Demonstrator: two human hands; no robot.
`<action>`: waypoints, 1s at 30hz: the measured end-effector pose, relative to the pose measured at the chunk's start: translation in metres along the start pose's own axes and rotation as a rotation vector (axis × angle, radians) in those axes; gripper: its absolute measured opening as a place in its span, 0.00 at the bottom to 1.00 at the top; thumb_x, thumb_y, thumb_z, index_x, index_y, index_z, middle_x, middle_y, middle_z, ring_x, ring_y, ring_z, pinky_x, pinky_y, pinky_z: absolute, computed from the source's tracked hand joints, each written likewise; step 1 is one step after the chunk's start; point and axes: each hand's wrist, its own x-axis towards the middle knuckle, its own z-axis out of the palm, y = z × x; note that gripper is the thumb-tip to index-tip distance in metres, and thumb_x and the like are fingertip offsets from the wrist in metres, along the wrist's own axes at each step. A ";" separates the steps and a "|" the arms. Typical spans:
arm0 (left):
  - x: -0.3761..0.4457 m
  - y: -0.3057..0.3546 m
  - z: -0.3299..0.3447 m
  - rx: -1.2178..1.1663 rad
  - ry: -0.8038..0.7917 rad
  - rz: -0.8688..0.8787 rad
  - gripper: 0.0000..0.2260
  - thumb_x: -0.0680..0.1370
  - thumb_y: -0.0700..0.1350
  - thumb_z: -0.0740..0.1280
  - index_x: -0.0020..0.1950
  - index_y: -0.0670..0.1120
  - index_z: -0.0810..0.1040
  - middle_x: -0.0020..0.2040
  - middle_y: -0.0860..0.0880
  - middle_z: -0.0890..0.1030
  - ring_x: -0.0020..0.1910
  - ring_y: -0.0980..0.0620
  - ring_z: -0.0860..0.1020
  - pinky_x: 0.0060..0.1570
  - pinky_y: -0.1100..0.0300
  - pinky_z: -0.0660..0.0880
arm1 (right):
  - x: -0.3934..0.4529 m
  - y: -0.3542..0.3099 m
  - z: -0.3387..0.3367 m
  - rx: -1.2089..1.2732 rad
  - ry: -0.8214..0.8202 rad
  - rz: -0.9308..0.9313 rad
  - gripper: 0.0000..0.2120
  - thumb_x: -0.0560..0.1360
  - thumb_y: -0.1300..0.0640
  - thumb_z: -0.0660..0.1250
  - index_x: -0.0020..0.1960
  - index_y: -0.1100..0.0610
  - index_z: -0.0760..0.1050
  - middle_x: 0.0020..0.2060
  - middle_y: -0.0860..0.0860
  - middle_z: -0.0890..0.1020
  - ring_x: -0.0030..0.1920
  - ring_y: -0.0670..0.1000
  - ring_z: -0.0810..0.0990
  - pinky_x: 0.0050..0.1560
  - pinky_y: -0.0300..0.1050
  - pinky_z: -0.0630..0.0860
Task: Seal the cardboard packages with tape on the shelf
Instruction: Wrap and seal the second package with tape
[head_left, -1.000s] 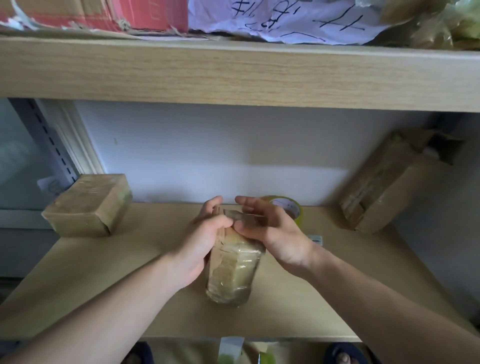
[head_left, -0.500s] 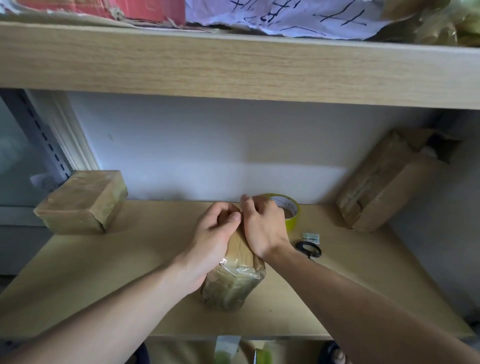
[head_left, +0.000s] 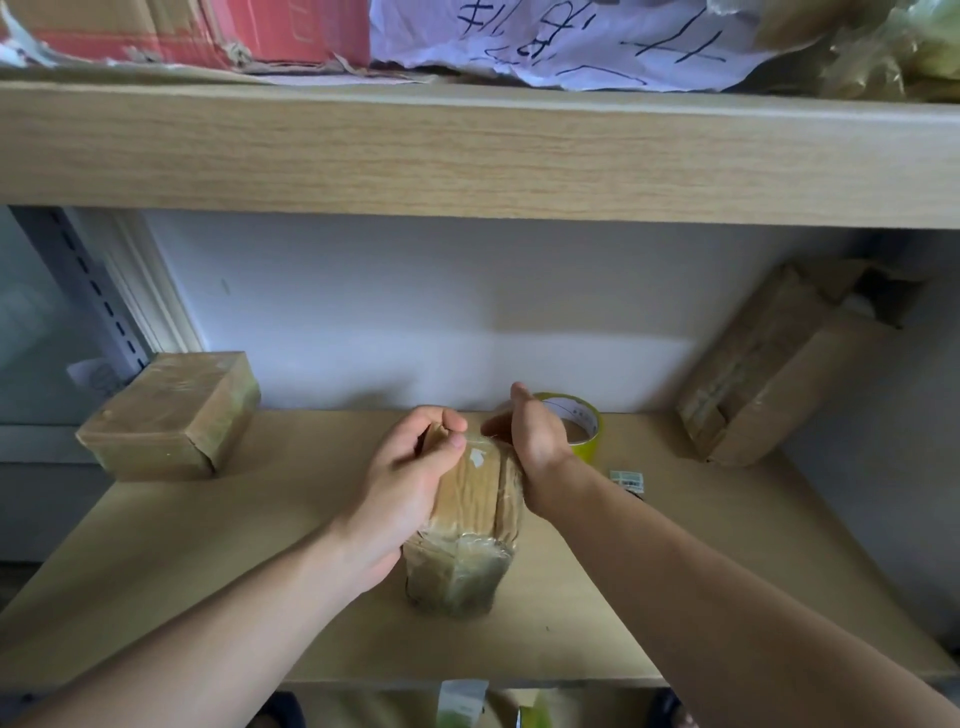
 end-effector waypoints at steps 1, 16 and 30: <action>-0.001 0.004 0.001 -0.021 0.005 0.036 0.07 0.81 0.36 0.67 0.49 0.47 0.78 0.41 0.48 0.72 0.46 0.50 0.70 0.46 0.56 0.67 | -0.003 -0.001 0.001 -0.019 -0.013 0.000 0.27 0.81 0.37 0.57 0.46 0.60 0.80 0.42 0.55 0.83 0.42 0.56 0.80 0.46 0.47 0.76; 0.013 -0.009 0.000 0.039 0.121 -0.135 0.07 0.83 0.47 0.65 0.60 0.50 0.78 0.54 0.51 0.84 0.49 0.57 0.83 0.43 0.67 0.76 | -0.045 0.042 -0.002 -0.530 -0.109 -0.576 0.27 0.74 0.41 0.56 0.72 0.46 0.69 0.61 0.46 0.75 0.67 0.49 0.70 0.71 0.49 0.66; 0.010 -0.015 -0.015 -0.058 -0.049 -0.232 0.06 0.82 0.49 0.66 0.56 0.49 0.79 0.56 0.44 0.85 0.60 0.43 0.82 0.70 0.36 0.71 | -0.014 0.014 0.014 -0.471 0.217 -0.499 0.26 0.84 0.43 0.56 0.31 0.57 0.68 0.34 0.57 0.77 0.41 0.61 0.73 0.43 0.49 0.64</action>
